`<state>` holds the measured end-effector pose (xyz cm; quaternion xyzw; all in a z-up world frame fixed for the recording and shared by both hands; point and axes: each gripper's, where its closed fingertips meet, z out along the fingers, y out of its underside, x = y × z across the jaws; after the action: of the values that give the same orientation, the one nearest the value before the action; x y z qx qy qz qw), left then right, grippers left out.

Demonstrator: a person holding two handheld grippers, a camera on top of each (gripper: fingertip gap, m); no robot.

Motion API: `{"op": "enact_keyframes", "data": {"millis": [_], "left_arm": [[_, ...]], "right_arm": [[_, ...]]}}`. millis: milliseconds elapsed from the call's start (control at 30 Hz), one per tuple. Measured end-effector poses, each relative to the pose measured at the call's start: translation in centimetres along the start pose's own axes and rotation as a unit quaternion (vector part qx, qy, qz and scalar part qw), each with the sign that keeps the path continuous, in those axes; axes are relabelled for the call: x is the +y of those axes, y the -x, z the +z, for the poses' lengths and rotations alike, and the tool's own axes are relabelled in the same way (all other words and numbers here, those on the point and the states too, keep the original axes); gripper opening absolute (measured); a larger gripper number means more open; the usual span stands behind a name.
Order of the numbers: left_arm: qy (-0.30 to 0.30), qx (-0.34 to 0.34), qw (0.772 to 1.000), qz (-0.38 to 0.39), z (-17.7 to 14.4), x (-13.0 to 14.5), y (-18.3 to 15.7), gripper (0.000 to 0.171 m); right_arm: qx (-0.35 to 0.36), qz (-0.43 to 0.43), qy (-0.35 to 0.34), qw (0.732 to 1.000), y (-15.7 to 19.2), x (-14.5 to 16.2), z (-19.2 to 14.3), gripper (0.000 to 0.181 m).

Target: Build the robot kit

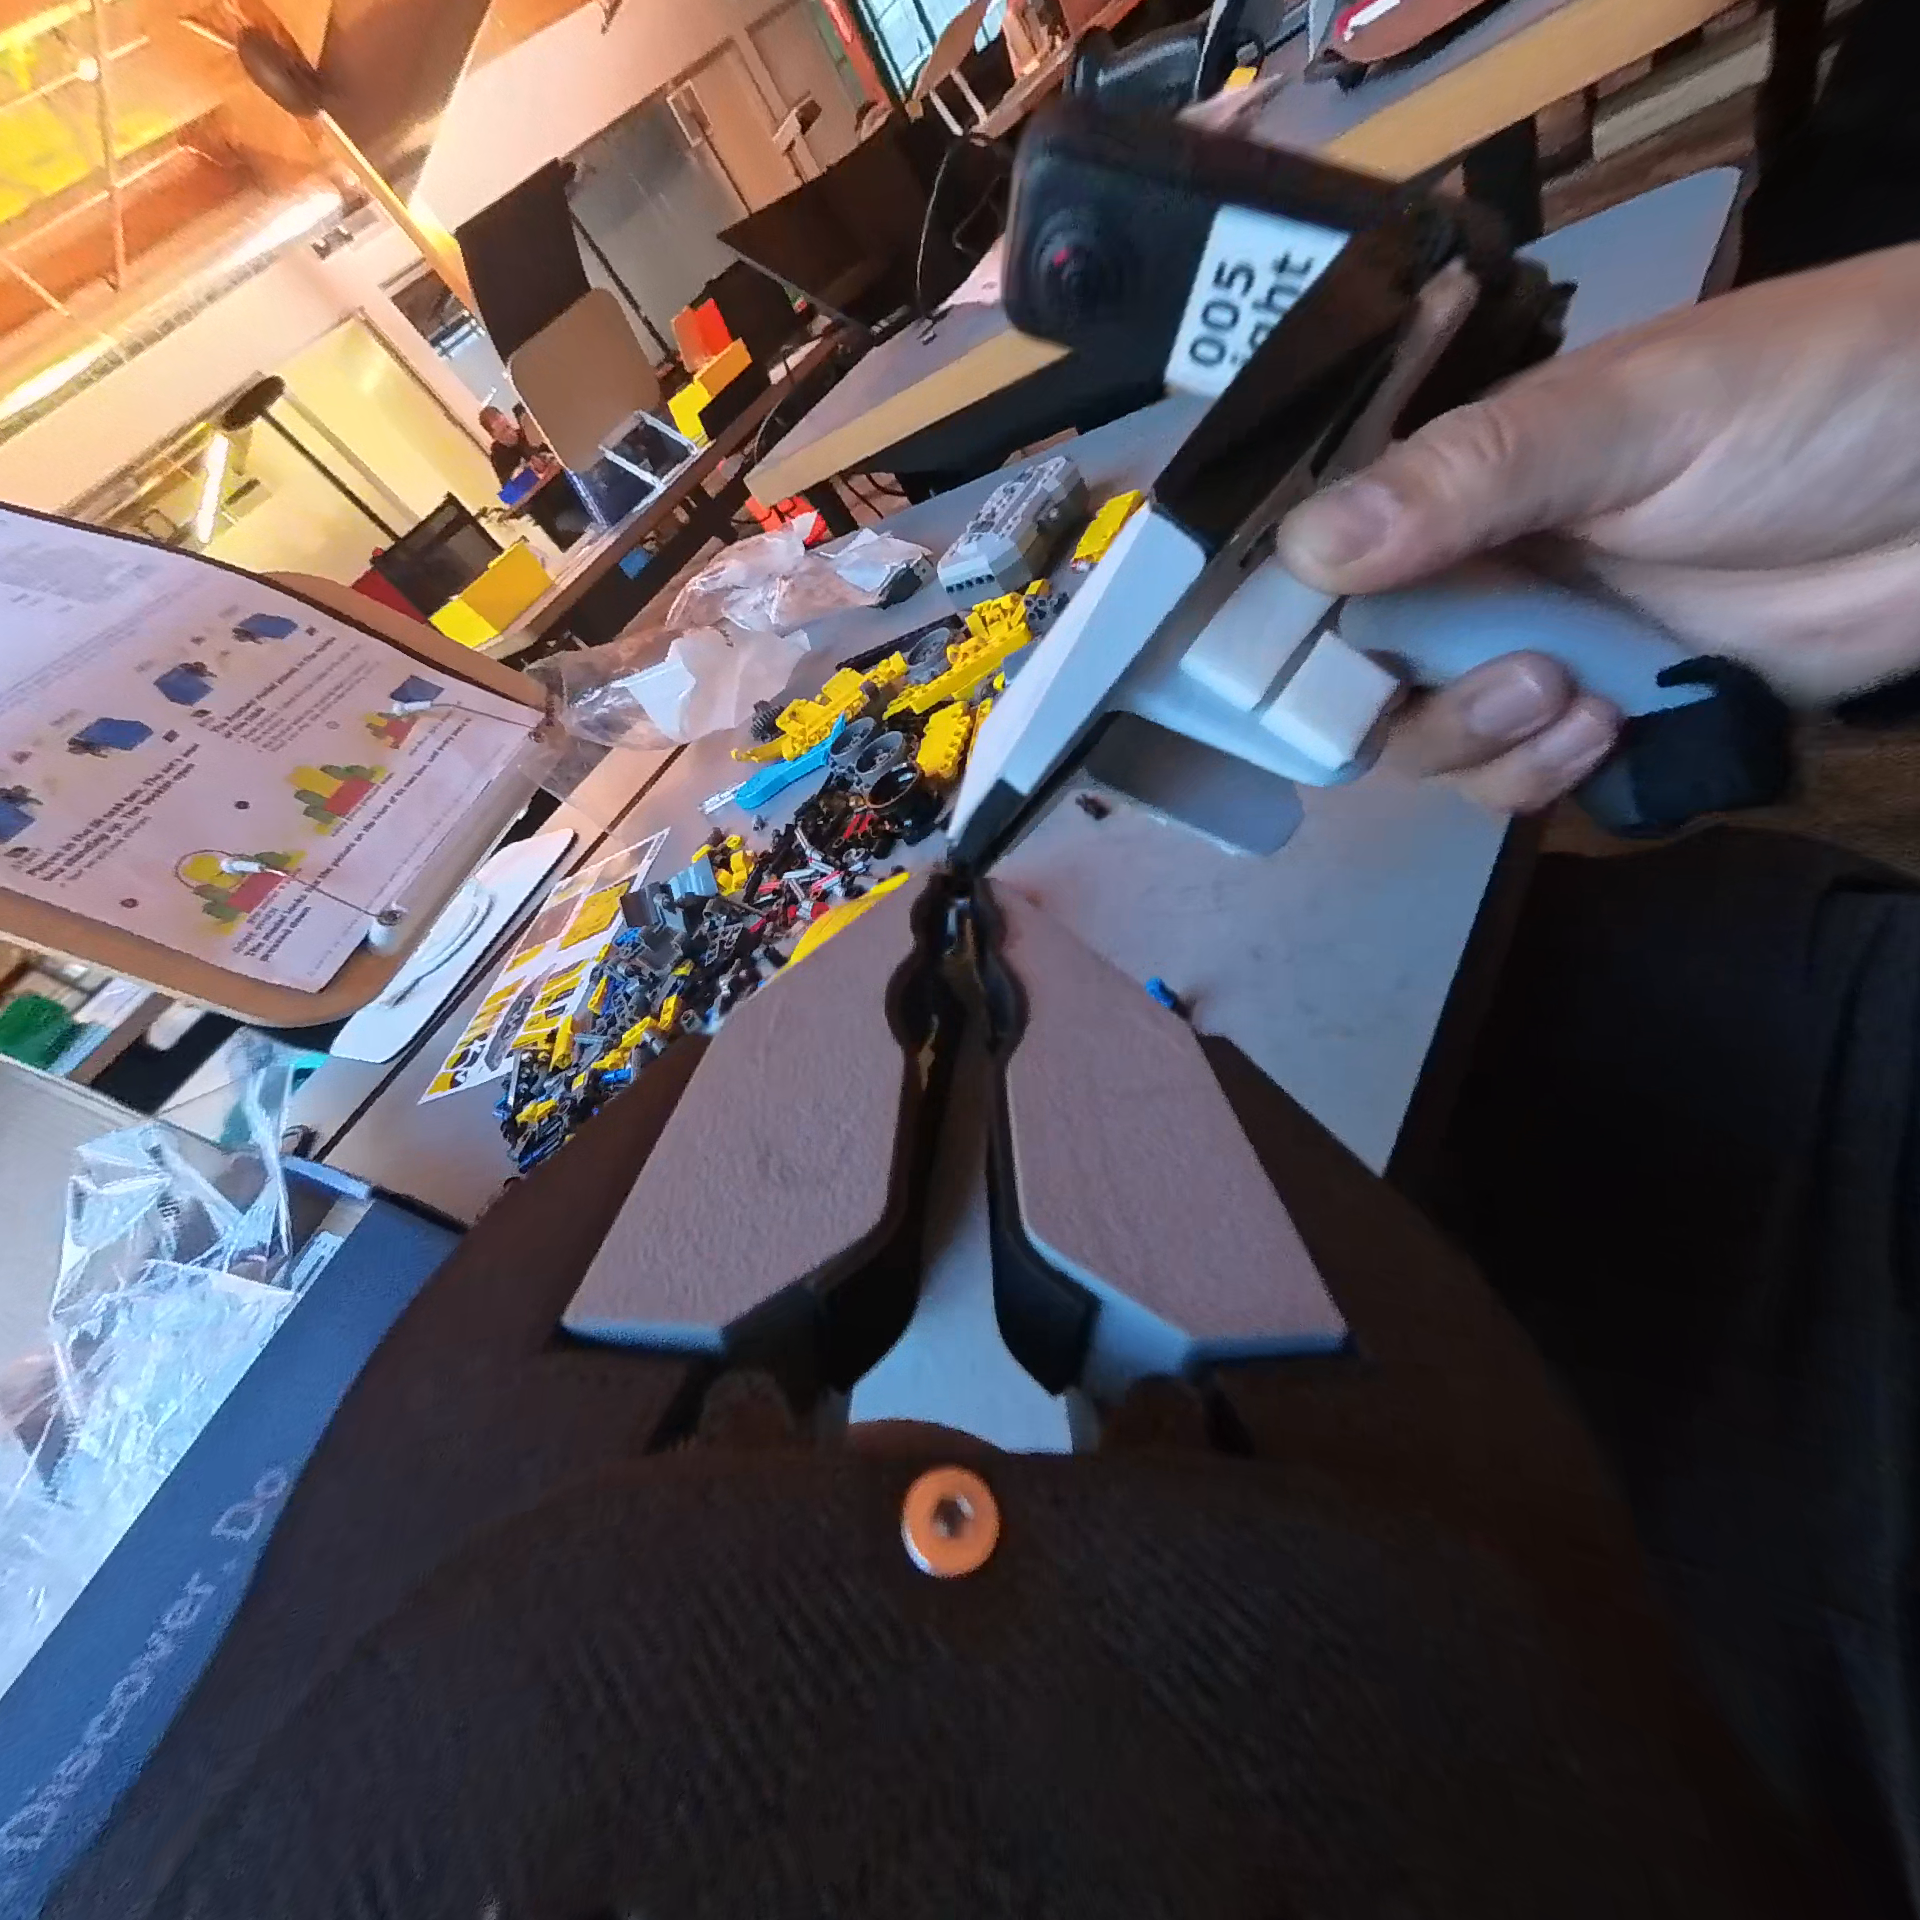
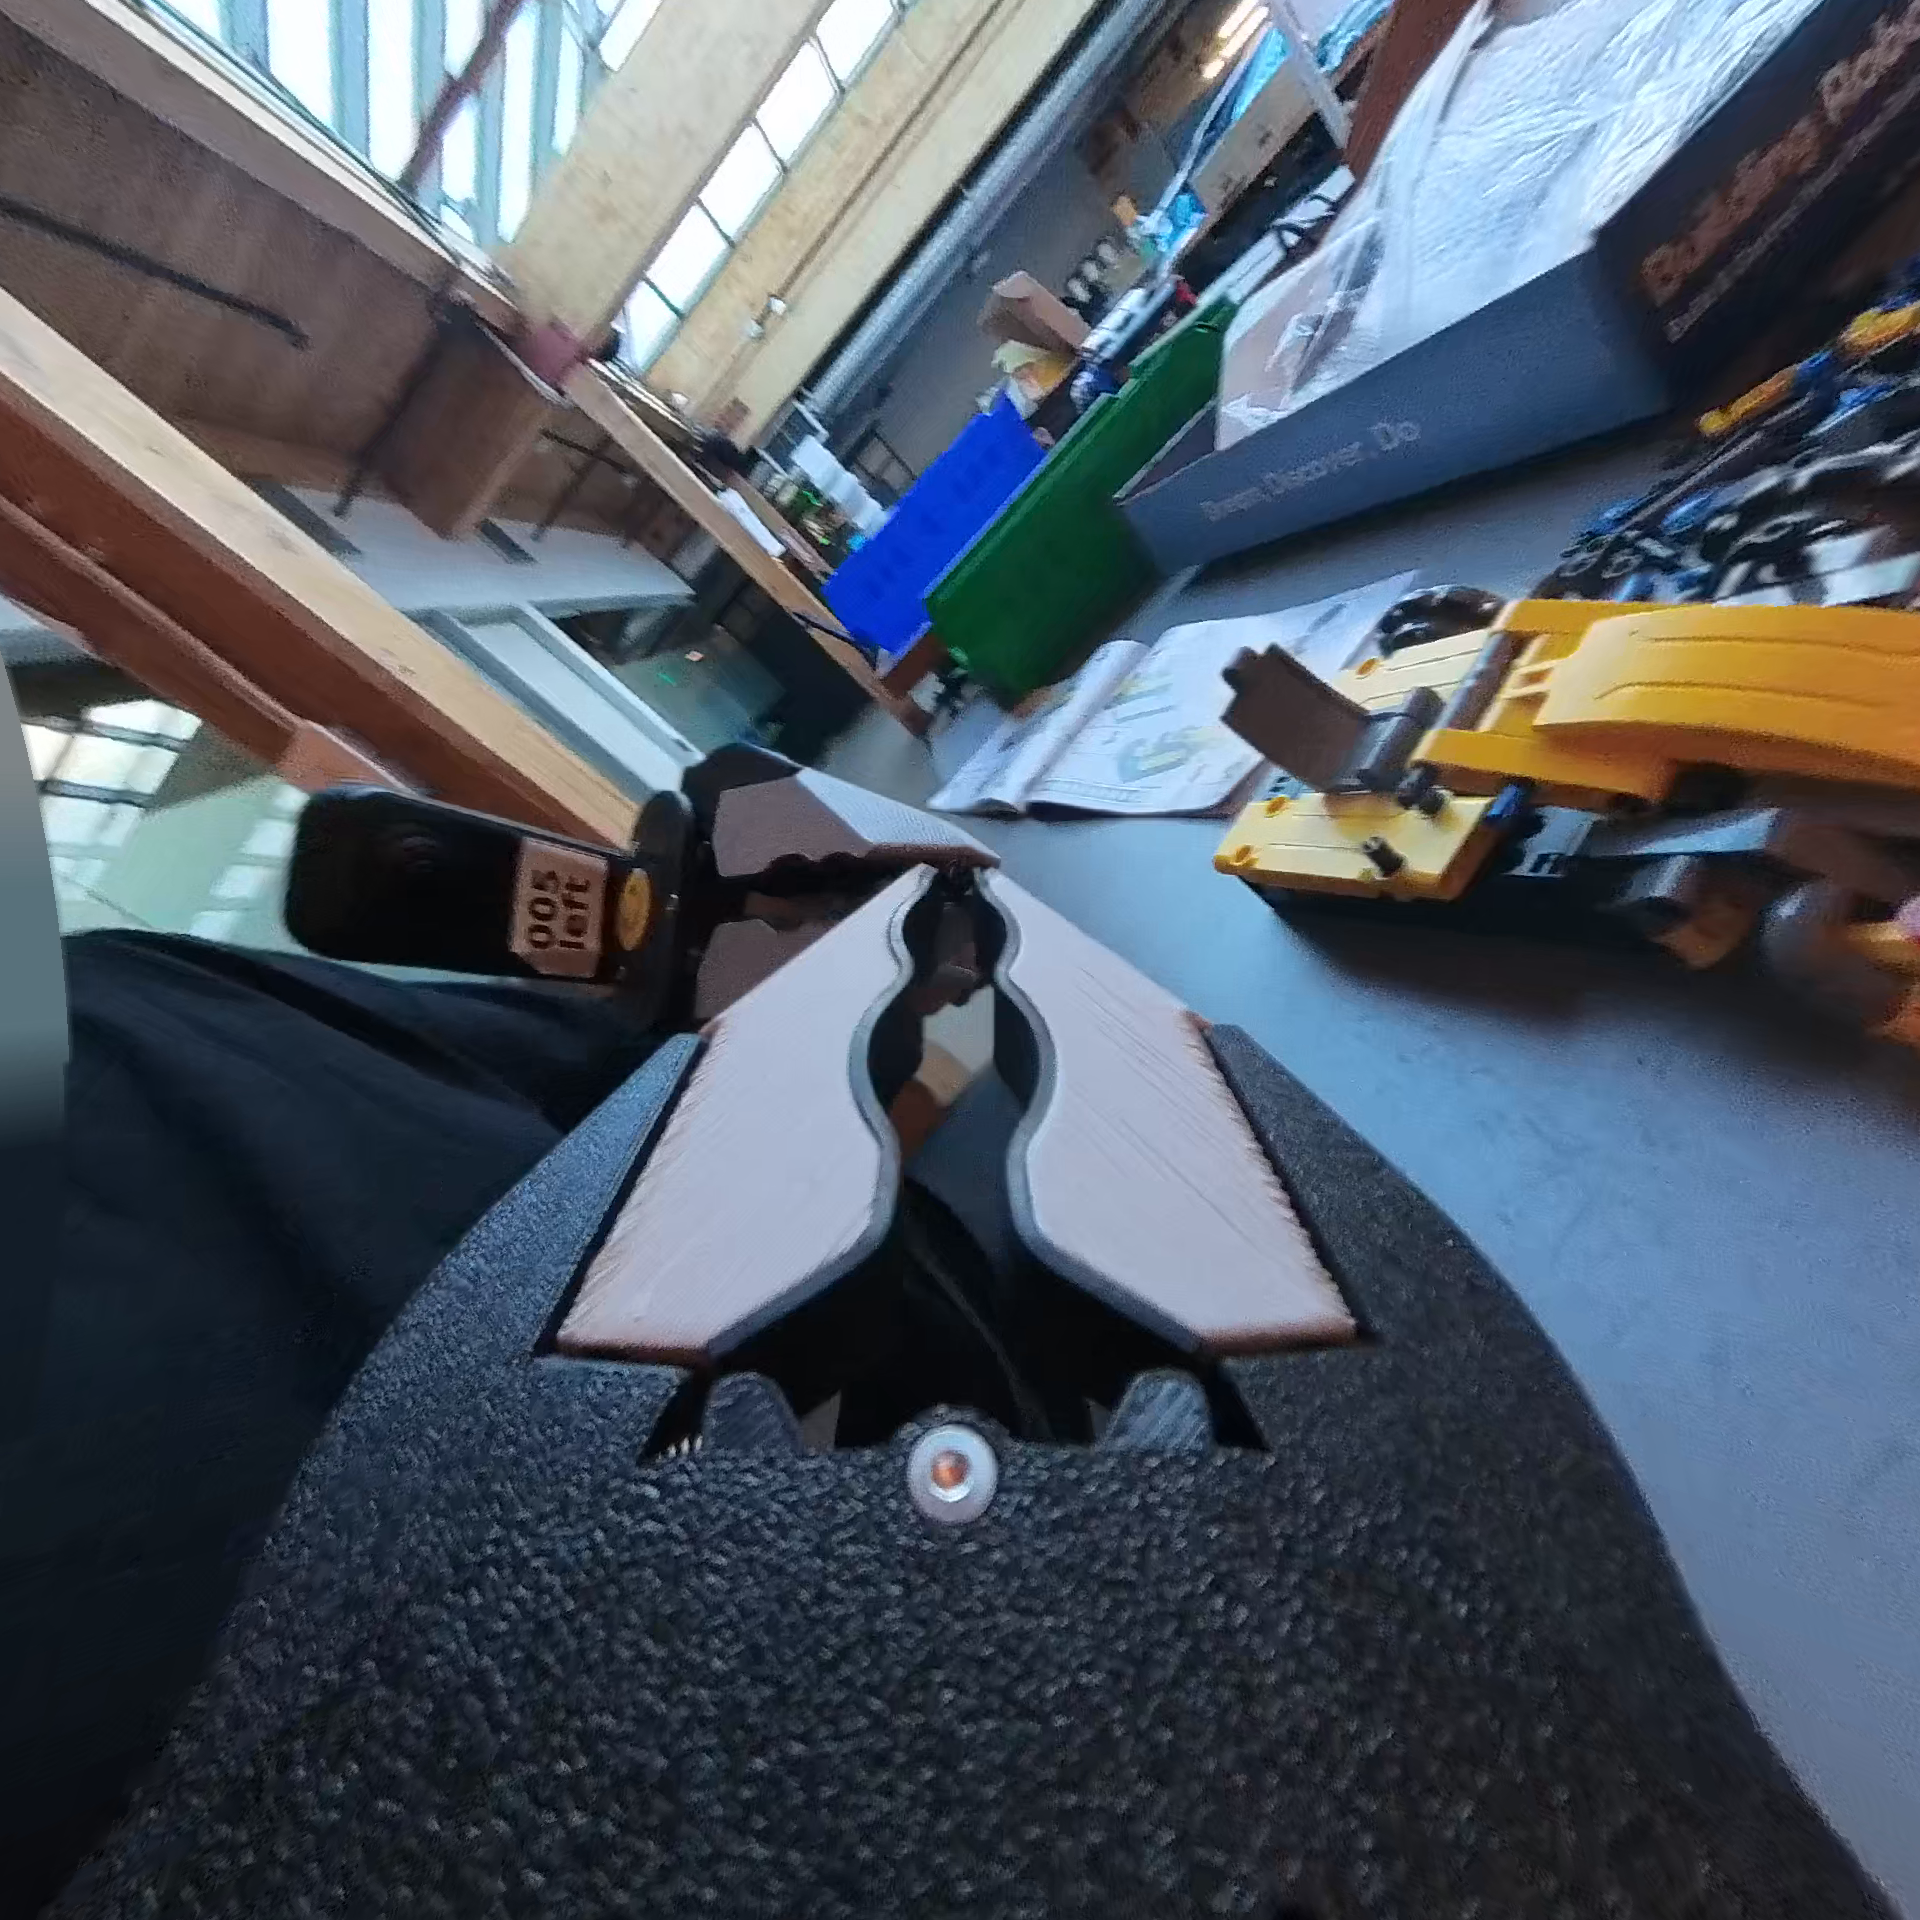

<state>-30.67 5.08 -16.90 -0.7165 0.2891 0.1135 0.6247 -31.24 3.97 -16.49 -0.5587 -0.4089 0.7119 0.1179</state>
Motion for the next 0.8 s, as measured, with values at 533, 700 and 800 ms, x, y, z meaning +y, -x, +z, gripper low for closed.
{"op": "enact_keyframes", "data": {"millis": [533,700,800], "left_arm": [[-0.045,0.035,0.998,0.014,0.5,0.3,-1.3,0.0],[-0.057,0.045,0.997,0.01,0.4,0.2,-1.7,0.0],[-0.064,0.044,0.997,0.004,0.4,0.0,-1.7,0.0]], "right_arm": [[0.058,-0.09,0.058,0.993,-0.8,0.3,-1.5,0.012],[0.048,-0.098,0.068,0.992,-0.3,0.5,-1.5,0.005],[0.042,-0.094,0.065,0.993,-0.2,0.3,-1.6,0.005]]}}
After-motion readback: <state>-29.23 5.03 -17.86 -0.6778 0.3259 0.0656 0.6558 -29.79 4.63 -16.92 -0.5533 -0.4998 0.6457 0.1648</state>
